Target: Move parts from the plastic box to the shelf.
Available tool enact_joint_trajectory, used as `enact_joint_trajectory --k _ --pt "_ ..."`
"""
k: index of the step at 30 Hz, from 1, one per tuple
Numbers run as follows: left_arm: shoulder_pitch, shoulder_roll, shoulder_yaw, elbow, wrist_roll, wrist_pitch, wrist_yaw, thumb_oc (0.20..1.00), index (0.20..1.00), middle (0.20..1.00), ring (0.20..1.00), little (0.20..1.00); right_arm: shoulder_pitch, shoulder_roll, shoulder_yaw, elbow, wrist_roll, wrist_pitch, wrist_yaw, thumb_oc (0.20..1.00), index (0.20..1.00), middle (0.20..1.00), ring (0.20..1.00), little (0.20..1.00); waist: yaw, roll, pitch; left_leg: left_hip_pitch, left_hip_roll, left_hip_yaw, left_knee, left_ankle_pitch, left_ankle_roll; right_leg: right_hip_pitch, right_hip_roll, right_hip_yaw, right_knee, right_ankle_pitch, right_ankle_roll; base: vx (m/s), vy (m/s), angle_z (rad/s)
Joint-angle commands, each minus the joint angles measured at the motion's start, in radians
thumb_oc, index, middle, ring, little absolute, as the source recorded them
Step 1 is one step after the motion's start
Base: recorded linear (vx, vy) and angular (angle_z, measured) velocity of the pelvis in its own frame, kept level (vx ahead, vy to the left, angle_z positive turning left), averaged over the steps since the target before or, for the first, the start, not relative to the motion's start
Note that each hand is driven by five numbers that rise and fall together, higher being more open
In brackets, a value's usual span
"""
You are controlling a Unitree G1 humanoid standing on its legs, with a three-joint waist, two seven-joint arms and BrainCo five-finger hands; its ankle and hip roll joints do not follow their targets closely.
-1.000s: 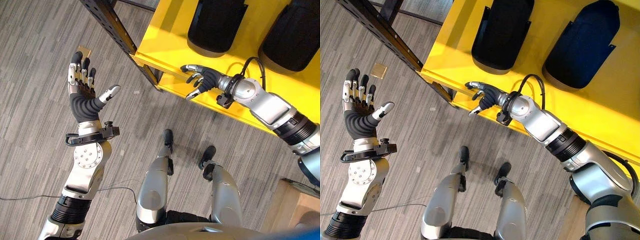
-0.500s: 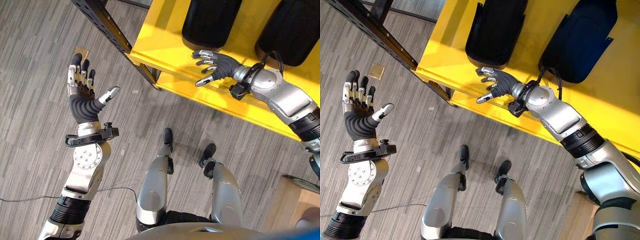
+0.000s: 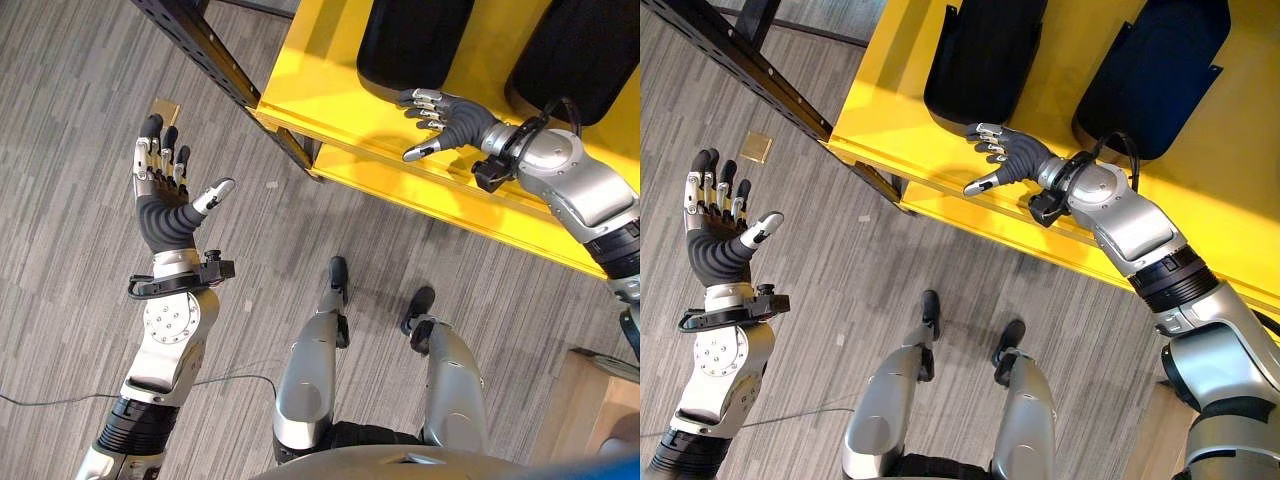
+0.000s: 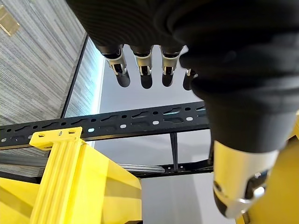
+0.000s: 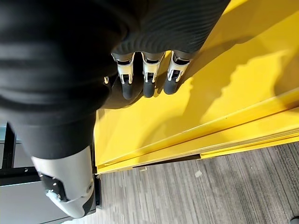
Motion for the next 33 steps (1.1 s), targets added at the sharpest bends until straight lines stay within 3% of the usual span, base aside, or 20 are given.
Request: enact_joint_trajectory --k 1,7,33 --pt "0.003 0.061 0.016 -0.016 -0.05 -0.058 -0.006 1.0 1.0 1.0 1.0 1.0 -0.097 -0.03 0.02 0.056 -0.019 -0.035 0.057 1.0 1.0 1.0 1.0 1.0 0.01 -0.005 -0.028 -0.007 0.019 -0.051 0.09 -0.086 -0.037 0.02 -0.017 0.039 -0.102 0.092 0.094 0.0 0.0 0.0" --pt "-0.077 0.079 0.016 0.08 -0.059 -0.058 -0.005 1.0 1.0 1.0 1.0 1.0 -0.144 -0.034 0.056 0.117 -0.034 -0.092 0.075 1.0 1.0 1.0 1.0 1.0 -0.002 -0.023 -0.028 -0.011 0.029 -0.044 0.09 -0.079 -0.04 0.011 -0.01 0.041 -0.097 0.098 0.09 0.0 -0.005 0.02" --pt "-0.296 0.078 -0.052 0.244 -0.048 -0.018 0.062 1.0 1.0 1.0 1.0 1.0 -0.254 0.069 0.097 0.204 -0.081 -0.122 -0.032 1.0 1.0 1.0 1.0 1.0 -0.028 -0.033 -0.028 -0.047 0.039 -0.041 0.131 -0.088 -0.041 -0.022 -0.002 0.065 -0.076 0.1 0.085 0.0 -0.001 -0.02"
